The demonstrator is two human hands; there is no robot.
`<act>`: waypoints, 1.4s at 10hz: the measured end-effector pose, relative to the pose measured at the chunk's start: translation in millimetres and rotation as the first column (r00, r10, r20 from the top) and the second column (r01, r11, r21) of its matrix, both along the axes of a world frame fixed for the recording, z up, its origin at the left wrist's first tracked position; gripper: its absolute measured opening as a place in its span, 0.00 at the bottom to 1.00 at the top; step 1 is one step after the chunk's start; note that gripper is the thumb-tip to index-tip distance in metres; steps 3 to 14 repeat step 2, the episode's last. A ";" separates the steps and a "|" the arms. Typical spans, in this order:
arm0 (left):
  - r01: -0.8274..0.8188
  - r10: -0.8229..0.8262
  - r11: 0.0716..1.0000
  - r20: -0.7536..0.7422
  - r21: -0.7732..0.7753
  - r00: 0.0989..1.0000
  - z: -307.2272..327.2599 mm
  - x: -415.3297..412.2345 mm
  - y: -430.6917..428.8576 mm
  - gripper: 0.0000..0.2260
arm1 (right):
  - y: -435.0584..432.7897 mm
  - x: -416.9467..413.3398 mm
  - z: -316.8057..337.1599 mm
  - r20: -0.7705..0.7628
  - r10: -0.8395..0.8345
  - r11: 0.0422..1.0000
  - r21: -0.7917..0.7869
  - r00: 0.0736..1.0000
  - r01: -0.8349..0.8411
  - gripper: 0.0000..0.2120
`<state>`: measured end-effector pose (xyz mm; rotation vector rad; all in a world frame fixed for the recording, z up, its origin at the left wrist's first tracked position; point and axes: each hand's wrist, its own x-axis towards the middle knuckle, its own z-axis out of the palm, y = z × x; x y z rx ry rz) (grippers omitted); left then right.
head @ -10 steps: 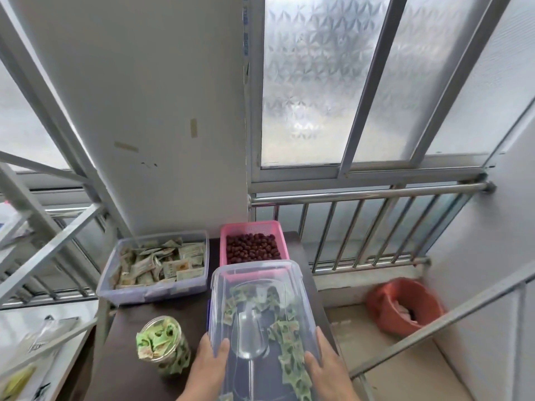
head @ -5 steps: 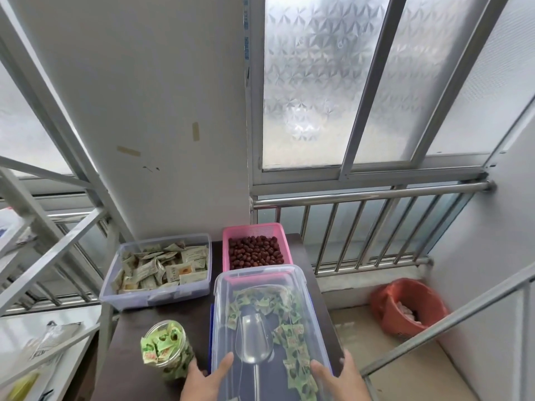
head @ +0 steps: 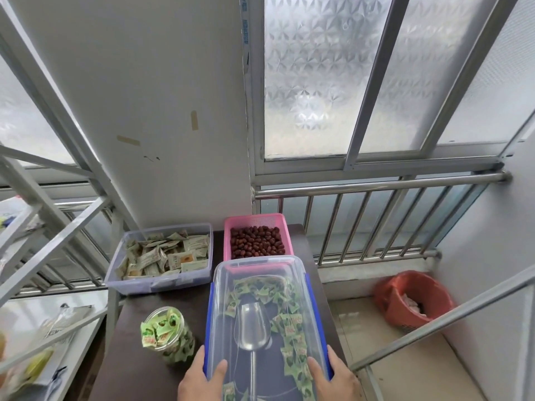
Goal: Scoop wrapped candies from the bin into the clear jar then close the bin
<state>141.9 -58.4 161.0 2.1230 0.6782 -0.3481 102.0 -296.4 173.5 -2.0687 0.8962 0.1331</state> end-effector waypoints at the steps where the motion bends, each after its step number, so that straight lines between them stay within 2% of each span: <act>1: -0.036 0.036 0.999 0.026 0.014 0.999 1.2 -1.1 -3.0 0.32 | -2.9 2.1 -3.9 0.014 -0.009 0.999 -0.035 1.000 0.009 0.32; 2: -0.021 0.020 1.000 0.025 0.018 0.999 -3.5 -1.8 -3.0 0.34 | -6.3 3.7 -8.2 0.029 0.027 1.000 -0.013 0.999 -0.027 0.34; 14: -0.021 0.020 1.000 0.025 0.018 0.999 -3.5 -1.8 -3.0 0.34 | -6.3 3.7 -8.2 0.029 0.027 1.000 -0.013 0.999 -0.027 0.34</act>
